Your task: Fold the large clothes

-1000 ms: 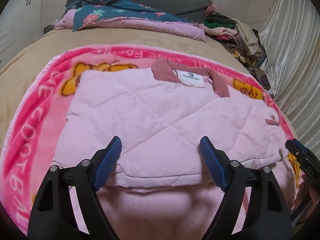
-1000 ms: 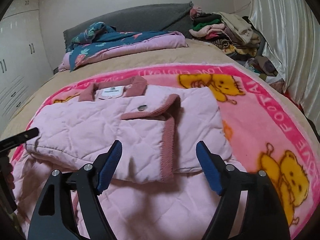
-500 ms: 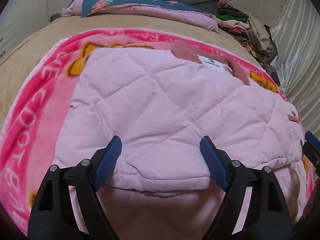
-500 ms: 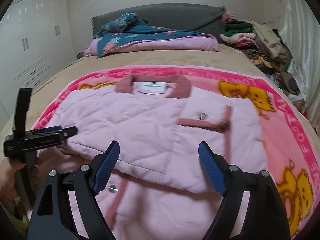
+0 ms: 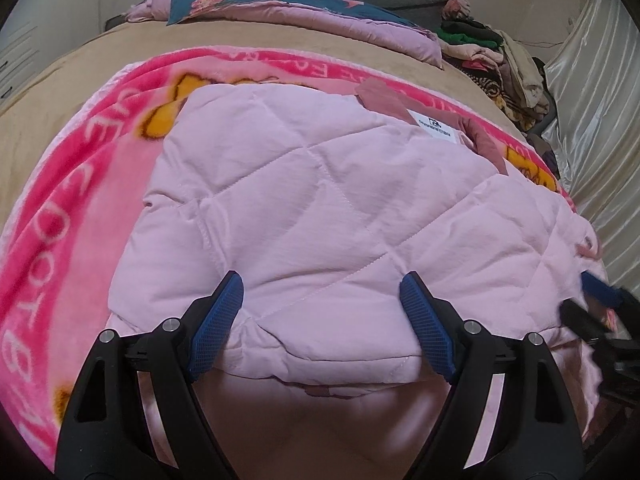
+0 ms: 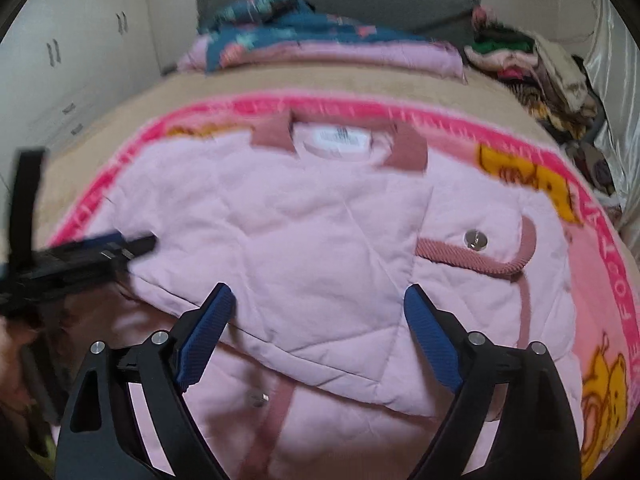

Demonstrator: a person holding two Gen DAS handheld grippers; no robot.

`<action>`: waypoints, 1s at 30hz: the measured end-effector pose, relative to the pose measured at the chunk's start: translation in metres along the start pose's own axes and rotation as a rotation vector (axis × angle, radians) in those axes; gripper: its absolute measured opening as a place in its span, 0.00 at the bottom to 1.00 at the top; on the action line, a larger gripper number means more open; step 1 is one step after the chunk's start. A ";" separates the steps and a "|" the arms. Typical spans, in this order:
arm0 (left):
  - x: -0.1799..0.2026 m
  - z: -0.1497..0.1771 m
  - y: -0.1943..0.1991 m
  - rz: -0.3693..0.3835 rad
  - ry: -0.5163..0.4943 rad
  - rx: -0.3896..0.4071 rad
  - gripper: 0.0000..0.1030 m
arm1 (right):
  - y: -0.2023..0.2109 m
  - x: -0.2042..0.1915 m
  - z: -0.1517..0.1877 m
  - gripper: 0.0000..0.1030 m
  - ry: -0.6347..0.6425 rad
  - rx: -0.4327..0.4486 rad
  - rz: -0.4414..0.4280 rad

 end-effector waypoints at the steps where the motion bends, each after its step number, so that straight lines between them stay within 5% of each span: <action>1: 0.000 0.000 0.000 -0.001 0.000 0.000 0.72 | -0.004 0.003 0.002 0.85 -0.014 -0.011 0.001; 14: 0.001 -0.002 0.013 -0.003 0.013 0.013 0.73 | -0.030 0.010 0.015 0.89 -0.029 0.001 0.016; 30: -0.001 -0.003 0.043 0.022 0.070 0.013 0.91 | -0.001 0.006 0.020 0.93 -0.095 0.062 0.031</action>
Point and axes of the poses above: each gripper's, at about its wrist camera, not at the fingertips, and y roughly against the way its jaws point, x to its right, z to its underside, the point moved 6 cm from there along -y, roughly the way its jaws point, and after that the axes turned 7 degrees about -z, right-handed, at the moved point
